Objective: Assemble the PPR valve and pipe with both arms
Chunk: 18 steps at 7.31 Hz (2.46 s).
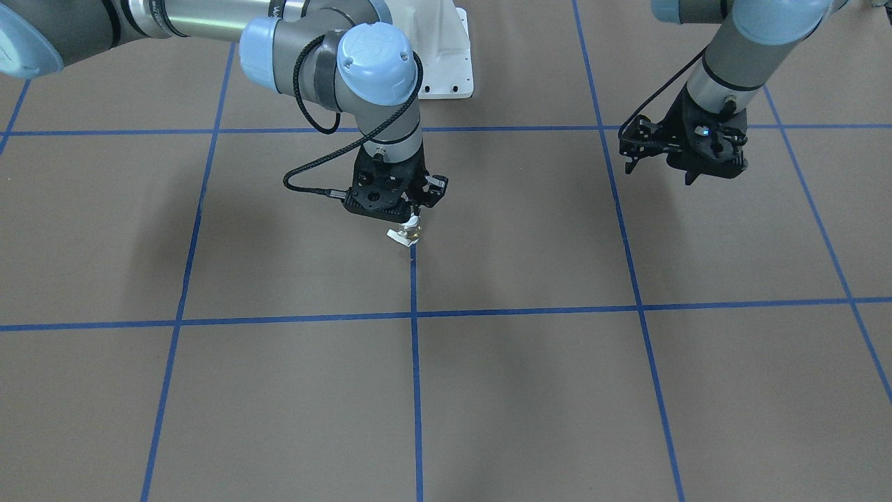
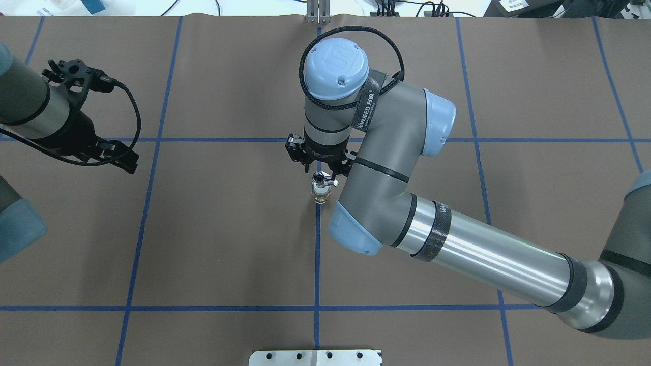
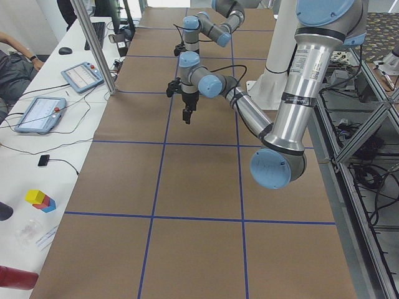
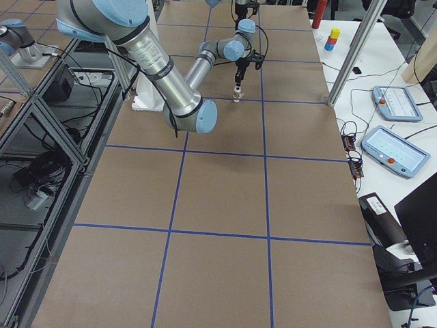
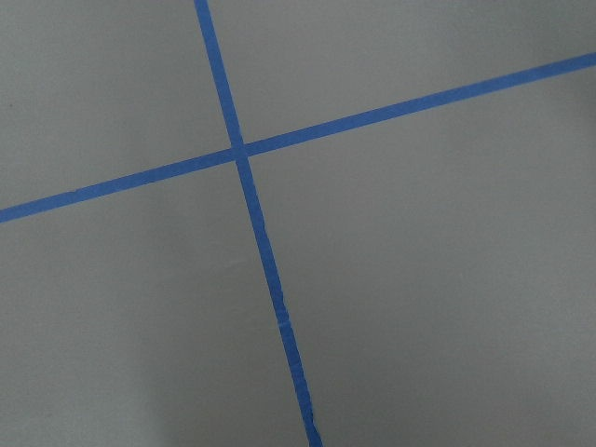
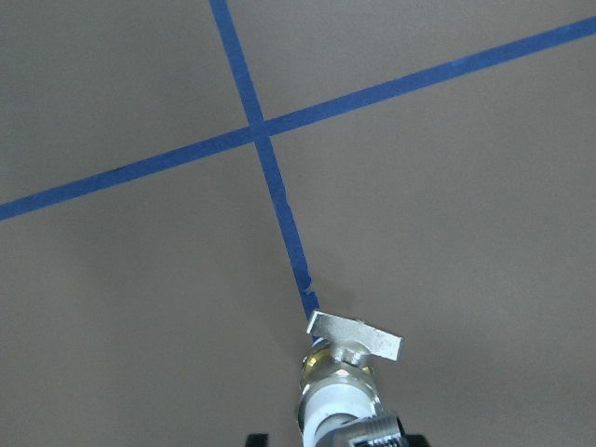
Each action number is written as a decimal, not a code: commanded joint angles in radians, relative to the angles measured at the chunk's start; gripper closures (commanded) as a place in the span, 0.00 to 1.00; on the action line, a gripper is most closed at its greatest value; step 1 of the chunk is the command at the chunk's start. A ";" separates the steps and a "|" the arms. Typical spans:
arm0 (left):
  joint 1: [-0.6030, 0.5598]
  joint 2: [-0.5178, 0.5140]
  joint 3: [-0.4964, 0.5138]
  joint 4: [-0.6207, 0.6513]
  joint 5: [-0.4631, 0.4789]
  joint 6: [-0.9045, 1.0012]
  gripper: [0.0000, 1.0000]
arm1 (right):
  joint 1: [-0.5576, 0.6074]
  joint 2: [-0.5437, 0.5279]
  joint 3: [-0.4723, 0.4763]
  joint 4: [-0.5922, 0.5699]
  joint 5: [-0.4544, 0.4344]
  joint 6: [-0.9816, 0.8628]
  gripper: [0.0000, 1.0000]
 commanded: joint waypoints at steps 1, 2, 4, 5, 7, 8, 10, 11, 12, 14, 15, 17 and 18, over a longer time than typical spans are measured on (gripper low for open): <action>0.000 0.000 0.000 0.000 0.000 0.000 0.01 | 0.000 0.002 0.000 0.001 -0.001 -0.001 0.39; 0.000 -0.001 0.000 0.000 0.000 0.000 0.01 | 0.003 0.002 0.013 0.001 -0.001 -0.001 0.17; -0.012 -0.001 -0.020 0.002 0.000 -0.003 0.01 | 0.032 -0.083 0.156 -0.002 0.002 -0.002 0.01; -0.029 -0.003 -0.041 0.020 -0.012 -0.002 0.01 | 0.070 -0.173 0.262 -0.003 0.019 -0.008 0.01; -0.063 0.002 -0.061 0.054 -0.025 0.005 0.01 | 0.106 -0.354 0.396 -0.002 0.015 -0.110 0.01; -0.077 0.059 -0.104 0.054 -0.025 0.070 0.01 | 0.150 -0.434 0.471 0.000 0.018 -0.170 0.01; -0.173 0.164 -0.101 0.046 -0.026 0.283 0.01 | 0.210 -0.647 0.598 0.004 0.019 -0.331 0.01; -0.239 0.187 -0.098 0.046 -0.029 0.360 0.01 | 0.241 -0.694 0.593 0.003 0.019 -0.423 0.01; -0.286 0.221 -0.098 0.048 -0.031 0.436 0.01 | 0.294 -0.753 0.593 0.003 0.032 -0.539 0.01; -0.386 0.276 -0.066 0.032 -0.088 0.574 0.01 | 0.467 -0.867 0.553 0.016 0.141 -0.807 0.01; -0.443 0.276 -0.027 0.034 -0.128 0.656 0.01 | 0.542 -0.931 0.513 0.088 0.180 -0.902 0.01; -0.489 0.278 -0.009 0.044 -0.132 0.703 0.01 | 0.665 -1.034 0.392 0.305 0.292 -1.005 0.01; -0.501 0.279 0.009 0.049 -0.153 0.700 0.01 | 0.696 -1.085 0.386 0.366 0.298 -1.028 0.01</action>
